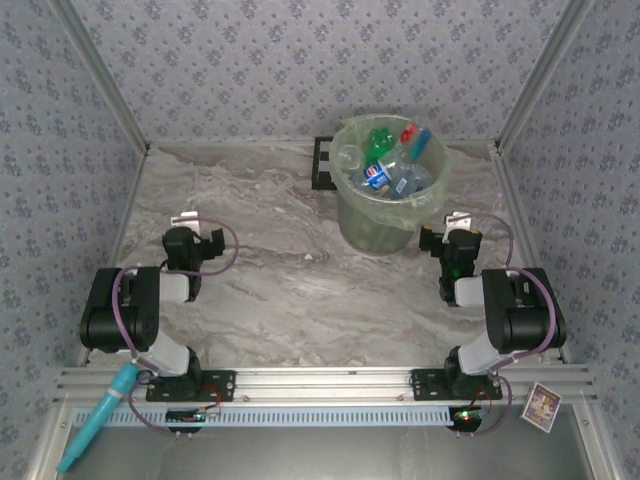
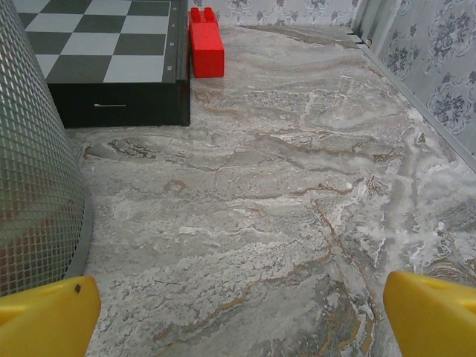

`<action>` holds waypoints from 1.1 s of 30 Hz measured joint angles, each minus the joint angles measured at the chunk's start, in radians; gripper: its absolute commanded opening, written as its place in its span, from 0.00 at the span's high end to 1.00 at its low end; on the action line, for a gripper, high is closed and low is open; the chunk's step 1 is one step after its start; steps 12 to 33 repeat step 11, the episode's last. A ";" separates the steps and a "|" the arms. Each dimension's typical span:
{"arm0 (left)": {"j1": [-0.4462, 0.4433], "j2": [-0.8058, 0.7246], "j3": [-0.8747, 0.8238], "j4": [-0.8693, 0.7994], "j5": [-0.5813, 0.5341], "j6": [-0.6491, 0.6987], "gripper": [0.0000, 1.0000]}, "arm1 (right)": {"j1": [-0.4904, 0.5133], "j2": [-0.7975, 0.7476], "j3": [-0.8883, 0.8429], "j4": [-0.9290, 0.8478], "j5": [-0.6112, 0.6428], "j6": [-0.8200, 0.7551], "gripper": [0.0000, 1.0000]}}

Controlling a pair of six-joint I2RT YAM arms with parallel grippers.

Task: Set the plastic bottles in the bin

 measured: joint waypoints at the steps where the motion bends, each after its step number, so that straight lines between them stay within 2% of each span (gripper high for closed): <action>1: 0.000 0.000 0.000 0.002 0.006 0.003 0.00 | 0.000 0.000 0.000 0.000 0.000 0.000 0.00; 10: 0.000 0.000 0.000 0.002 0.039 0.010 0.00 | -0.011 0.000 0.000 -0.001 -0.028 -0.002 0.00; 33: 0.000 0.000 0.000 0.002 0.039 0.010 0.00 | -0.013 0.000 0.000 -0.001 -0.029 -0.002 0.01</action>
